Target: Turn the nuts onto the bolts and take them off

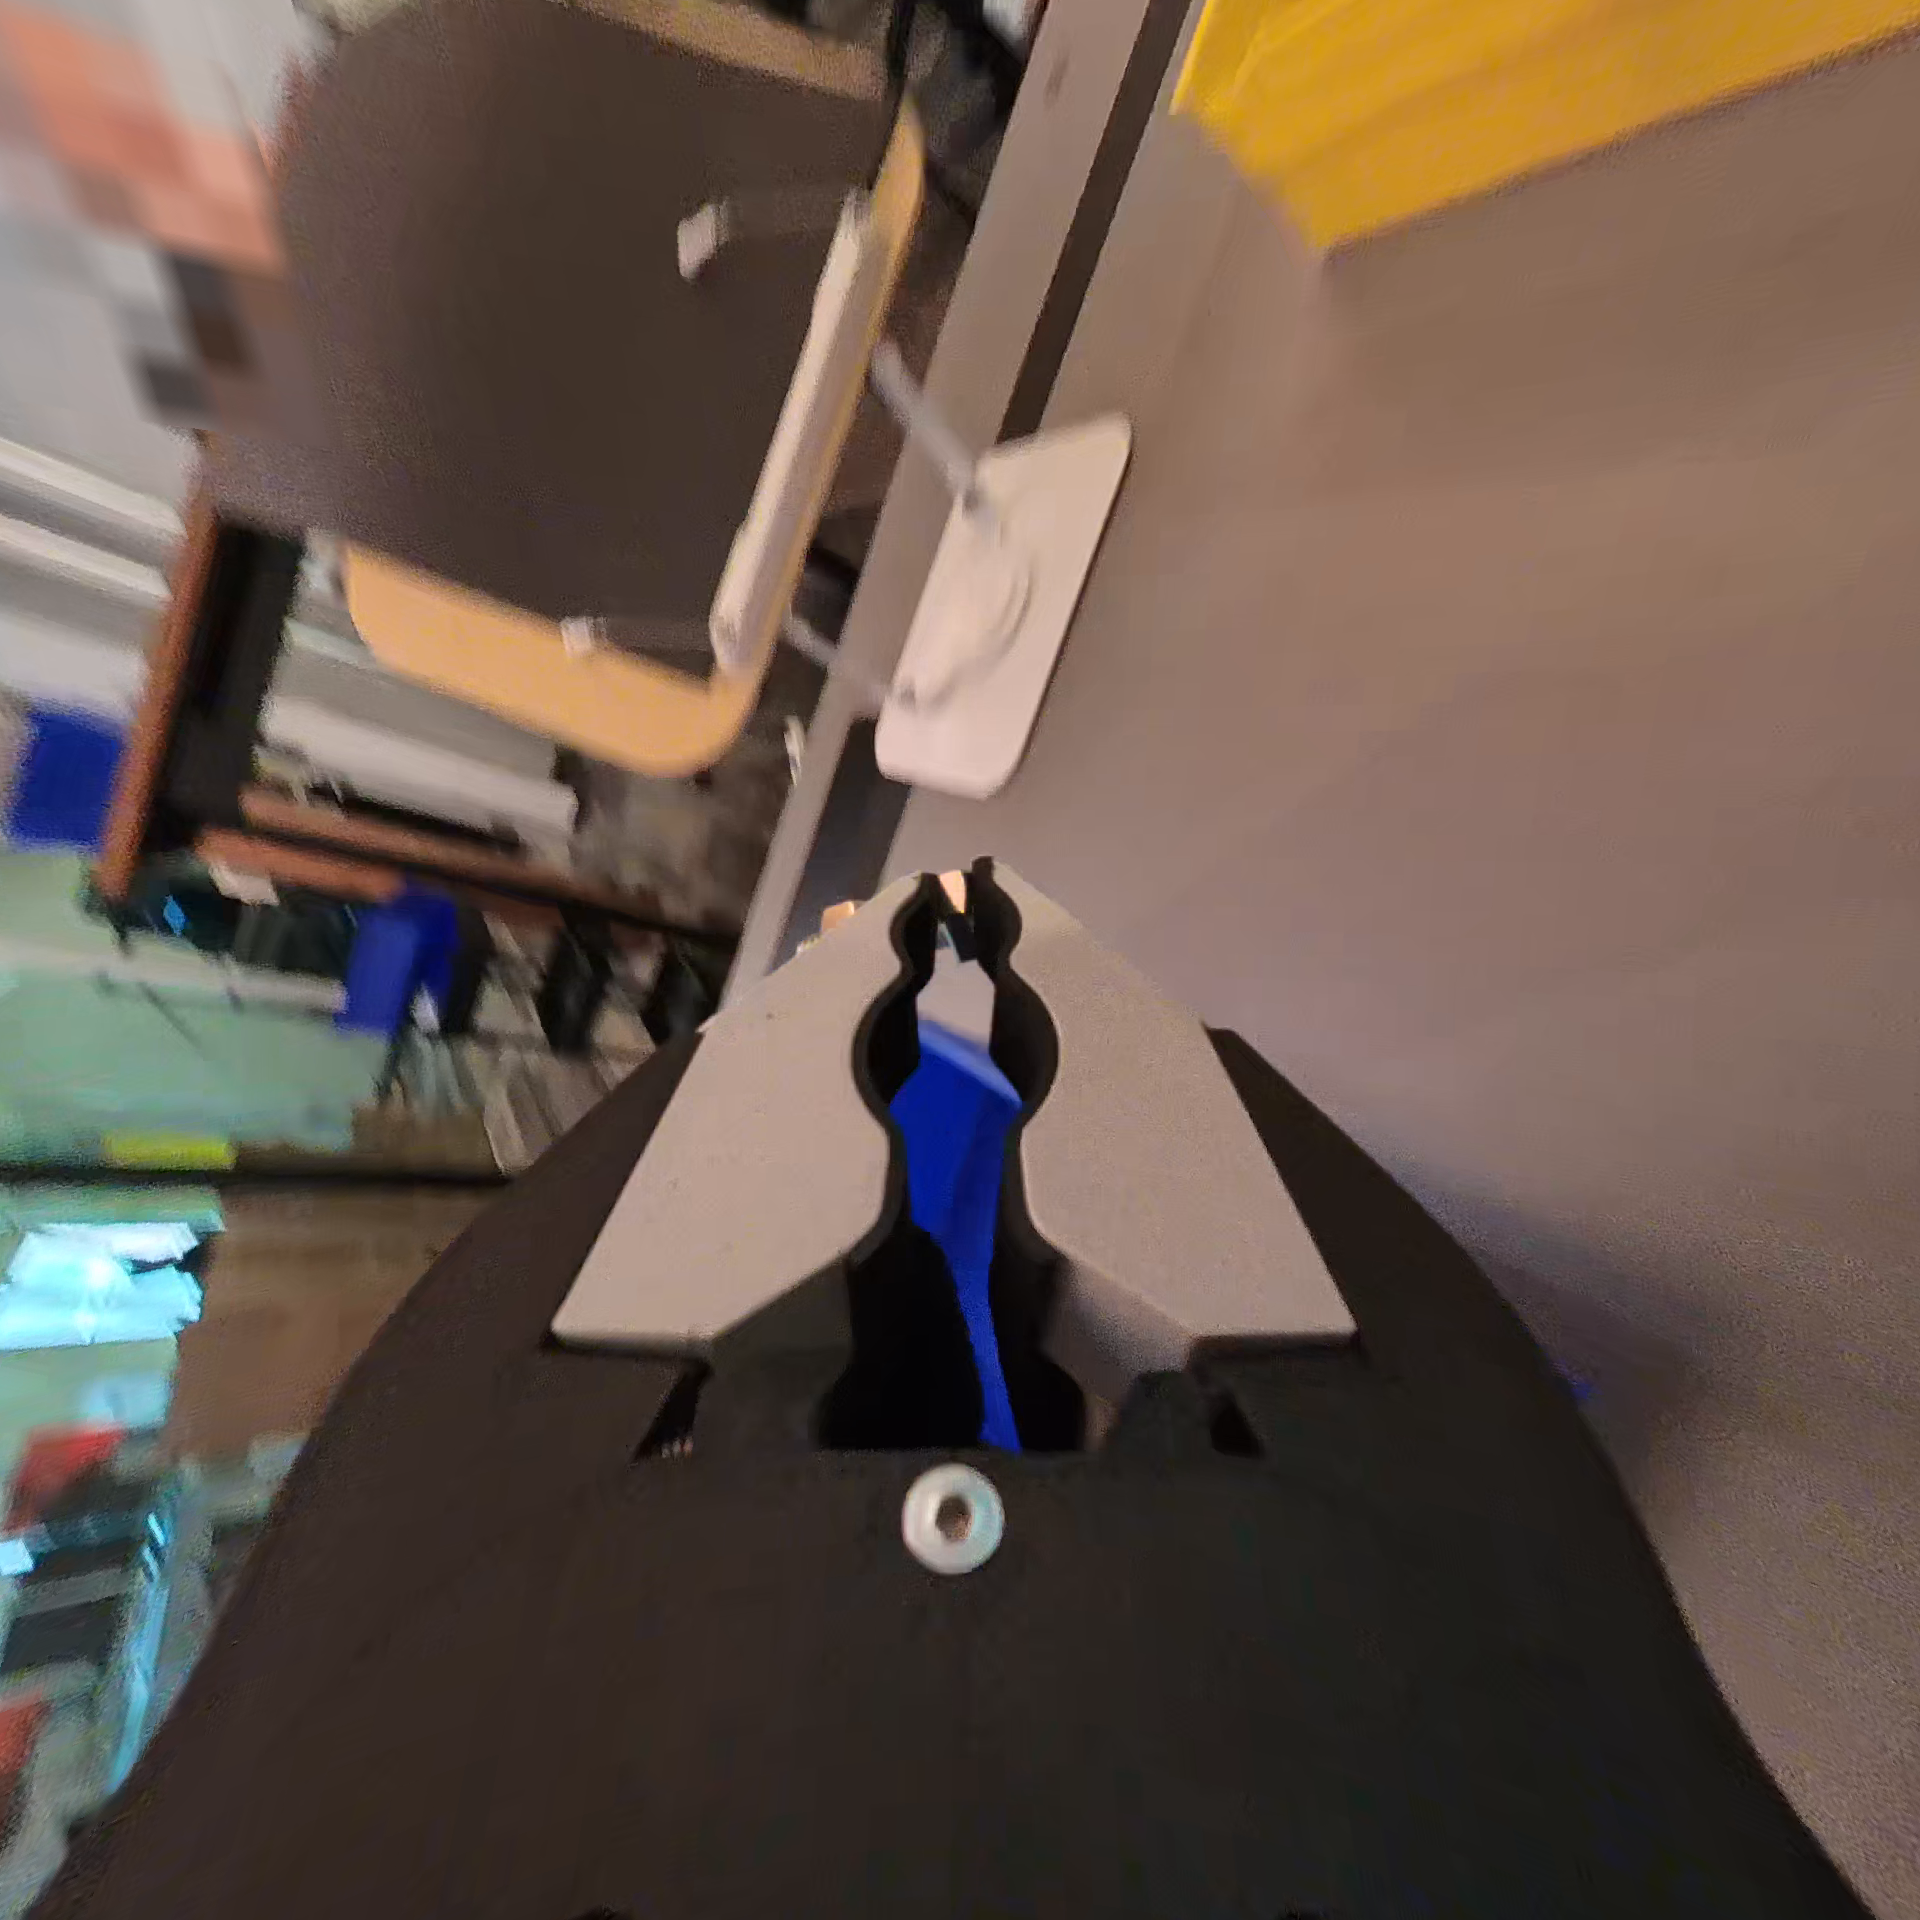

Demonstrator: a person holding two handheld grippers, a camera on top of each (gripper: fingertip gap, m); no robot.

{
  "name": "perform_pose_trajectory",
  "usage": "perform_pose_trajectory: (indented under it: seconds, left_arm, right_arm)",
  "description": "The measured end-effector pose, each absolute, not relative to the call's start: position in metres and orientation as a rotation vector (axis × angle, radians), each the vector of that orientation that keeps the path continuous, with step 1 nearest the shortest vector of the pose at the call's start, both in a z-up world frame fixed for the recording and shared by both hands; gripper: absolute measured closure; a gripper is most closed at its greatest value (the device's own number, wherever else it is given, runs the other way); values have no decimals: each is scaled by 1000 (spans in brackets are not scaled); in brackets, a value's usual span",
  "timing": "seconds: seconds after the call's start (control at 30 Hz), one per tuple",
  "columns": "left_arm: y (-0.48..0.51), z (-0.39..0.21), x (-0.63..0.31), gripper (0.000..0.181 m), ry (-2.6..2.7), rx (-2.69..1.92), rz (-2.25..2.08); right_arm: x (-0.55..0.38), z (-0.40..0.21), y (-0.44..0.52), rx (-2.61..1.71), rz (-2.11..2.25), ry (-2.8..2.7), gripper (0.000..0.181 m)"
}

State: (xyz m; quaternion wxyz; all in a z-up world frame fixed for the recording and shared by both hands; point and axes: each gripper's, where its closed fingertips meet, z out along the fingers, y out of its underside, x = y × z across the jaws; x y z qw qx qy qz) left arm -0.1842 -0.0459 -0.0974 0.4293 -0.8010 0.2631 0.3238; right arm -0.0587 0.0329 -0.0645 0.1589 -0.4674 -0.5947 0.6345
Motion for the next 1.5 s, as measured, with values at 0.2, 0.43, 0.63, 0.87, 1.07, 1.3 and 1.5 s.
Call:
perform_pose_trajectory:
  seconds: [0.2,0.43,0.63,0.87,1.07,1.3,1.5]
  left_arm:
    - [-22,-79,-89,177,1004,-1764,757]
    - [-15,-92,-50,177,1184,-1688,725]
    - [-12,-96,-41,177,1214,-1672,704]
    - [-6,-100,-44,177,1127,-1719,629]
    - [-12,-87,-33,172,788,-1756,224]
    - [-4,-97,-43,159,341,-1775,-438]
    - [1,-93,-39,159,258,-1705,-653]
  right_arm:
    - [-76,-71,-1,-1363,2185,-1635,147]
    - [-69,-79,-24,-1381,2442,-1636,152]
    - [-69,-78,-22,-1355,2488,-1587,164]
    - [-72,-81,-12,-1329,2411,-1549,164]
    - [-70,-74,8,-1245,2274,-1484,165]
    - [-65,-69,7,-1100,2210,-1484,165]
    - [-63,-66,4,-1012,2211,-1471,165]
